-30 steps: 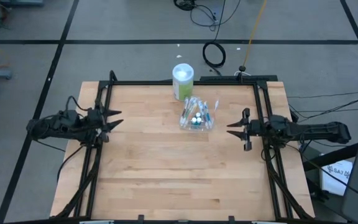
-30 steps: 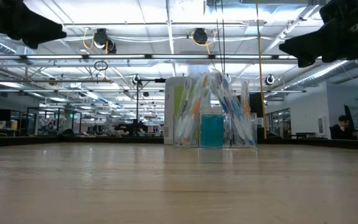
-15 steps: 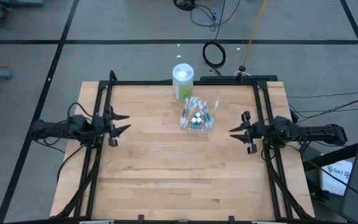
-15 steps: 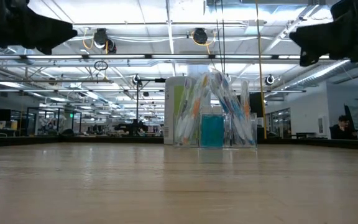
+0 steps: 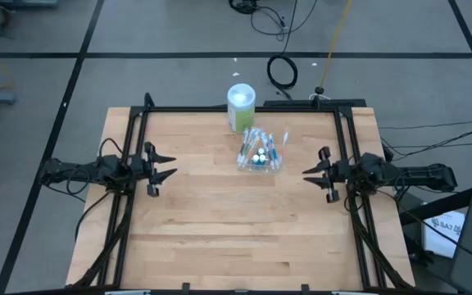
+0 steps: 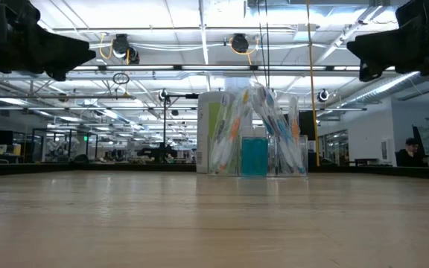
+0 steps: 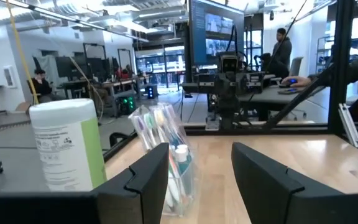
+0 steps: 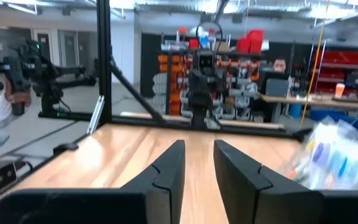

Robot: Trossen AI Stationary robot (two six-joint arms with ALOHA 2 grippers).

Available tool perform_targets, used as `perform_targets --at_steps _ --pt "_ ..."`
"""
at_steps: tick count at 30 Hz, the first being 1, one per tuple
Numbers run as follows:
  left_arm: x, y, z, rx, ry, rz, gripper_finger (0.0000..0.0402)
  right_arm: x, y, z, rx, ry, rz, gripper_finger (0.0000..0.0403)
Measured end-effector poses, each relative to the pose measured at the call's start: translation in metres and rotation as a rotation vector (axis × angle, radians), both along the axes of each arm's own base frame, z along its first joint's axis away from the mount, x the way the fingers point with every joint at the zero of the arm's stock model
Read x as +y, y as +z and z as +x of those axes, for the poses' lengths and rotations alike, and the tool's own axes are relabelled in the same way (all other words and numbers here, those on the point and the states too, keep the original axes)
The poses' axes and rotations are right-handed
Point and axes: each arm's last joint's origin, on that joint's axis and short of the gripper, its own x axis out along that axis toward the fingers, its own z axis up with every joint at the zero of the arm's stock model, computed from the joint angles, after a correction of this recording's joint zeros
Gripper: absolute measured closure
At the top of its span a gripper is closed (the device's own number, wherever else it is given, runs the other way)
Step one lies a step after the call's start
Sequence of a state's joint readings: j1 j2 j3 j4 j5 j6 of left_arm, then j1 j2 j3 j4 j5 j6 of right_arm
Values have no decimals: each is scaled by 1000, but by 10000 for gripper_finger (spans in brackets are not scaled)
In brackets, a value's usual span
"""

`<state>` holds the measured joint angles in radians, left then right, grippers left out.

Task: Pick & Place toothbrushing station
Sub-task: Return to Home Position

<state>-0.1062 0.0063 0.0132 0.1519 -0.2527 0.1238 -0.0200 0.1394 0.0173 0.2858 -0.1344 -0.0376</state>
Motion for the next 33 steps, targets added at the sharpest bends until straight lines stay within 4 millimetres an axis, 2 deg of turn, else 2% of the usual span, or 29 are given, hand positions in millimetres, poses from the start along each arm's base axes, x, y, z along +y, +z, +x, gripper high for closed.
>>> perform_targets --at_steps 9,19,26,33 --pt "0 -7 1 77 11 -17 220 0 -10 1 104 -1 2 325" --pt "0 -7 1 72 9 -42 220 0 -11 1 118 -1 2 326" --pt "0 -7 1 73 10 -37 220 0 -22 1 226 -3 15 326" --pt "0 -7 1 71 11 -44 220 0 -23 1 236 -4 6 326"
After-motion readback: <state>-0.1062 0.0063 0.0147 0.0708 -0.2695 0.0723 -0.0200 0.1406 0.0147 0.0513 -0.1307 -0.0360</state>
